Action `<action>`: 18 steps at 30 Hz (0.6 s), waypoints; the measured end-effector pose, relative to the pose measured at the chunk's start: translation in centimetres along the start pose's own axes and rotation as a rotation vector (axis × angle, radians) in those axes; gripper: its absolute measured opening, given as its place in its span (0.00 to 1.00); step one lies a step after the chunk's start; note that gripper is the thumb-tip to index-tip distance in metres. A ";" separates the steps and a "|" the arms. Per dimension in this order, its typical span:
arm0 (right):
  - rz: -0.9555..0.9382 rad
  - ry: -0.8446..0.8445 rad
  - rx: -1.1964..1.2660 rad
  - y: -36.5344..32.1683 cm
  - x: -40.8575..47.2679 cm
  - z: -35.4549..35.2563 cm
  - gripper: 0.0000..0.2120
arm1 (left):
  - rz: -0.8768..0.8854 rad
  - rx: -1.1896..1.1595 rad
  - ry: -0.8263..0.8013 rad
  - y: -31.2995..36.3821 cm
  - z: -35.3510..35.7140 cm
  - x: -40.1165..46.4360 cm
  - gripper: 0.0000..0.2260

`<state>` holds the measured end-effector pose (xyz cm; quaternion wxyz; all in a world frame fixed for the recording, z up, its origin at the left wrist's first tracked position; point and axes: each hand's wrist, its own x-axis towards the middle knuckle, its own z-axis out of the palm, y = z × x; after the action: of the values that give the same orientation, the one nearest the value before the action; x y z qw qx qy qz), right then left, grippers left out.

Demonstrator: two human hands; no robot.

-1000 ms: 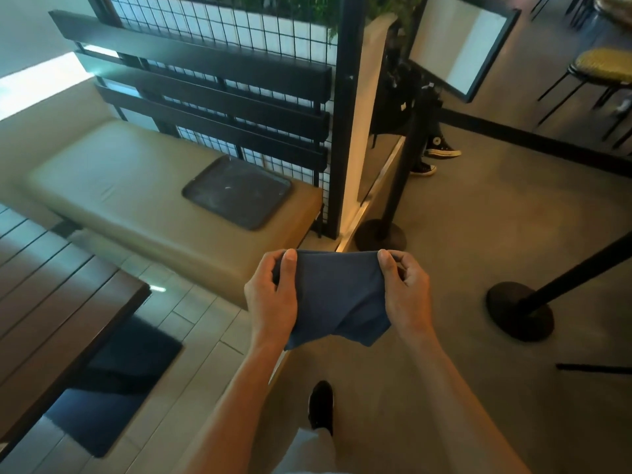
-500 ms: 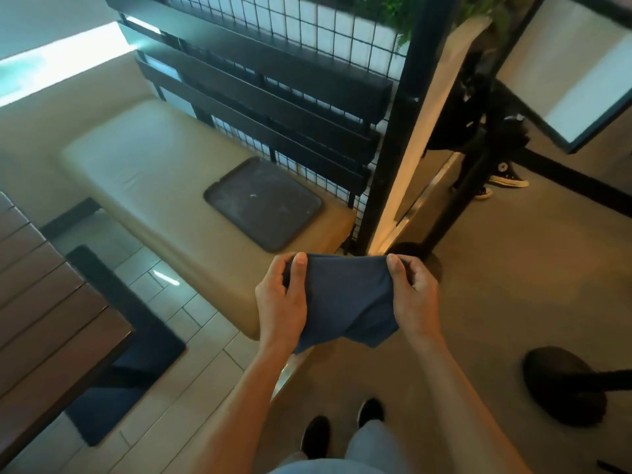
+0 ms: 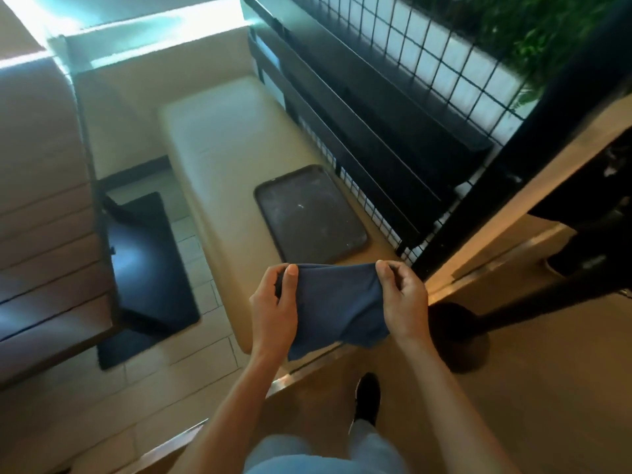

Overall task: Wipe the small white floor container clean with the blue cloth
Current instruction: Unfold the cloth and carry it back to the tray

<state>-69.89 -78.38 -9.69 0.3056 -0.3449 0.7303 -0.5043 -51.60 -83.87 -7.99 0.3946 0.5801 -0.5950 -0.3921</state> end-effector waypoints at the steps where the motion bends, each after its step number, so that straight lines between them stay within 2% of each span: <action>1: -0.008 -0.035 -0.014 0.1 1.4 -0.1 0.12 | -0.007 0.006 0.023 0.2 0.7 0.5 0.07; 9: -0.072 -0.227 -0.076 0.9 10.5 1.4 0.09 | -0.112 0.023 0.096 -1.0 4.3 5.6 0.06; 18: -0.082 -0.304 -0.131 4.9 20.7 6.7 0.11 | -0.191 0.034 0.103 -6.7 8.4 15.0 0.10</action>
<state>-77.45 -97.50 -18.42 0.3684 -0.4663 0.6922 -0.4095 -57.02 -98.95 -17.21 0.3755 0.6602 -0.5226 -0.3873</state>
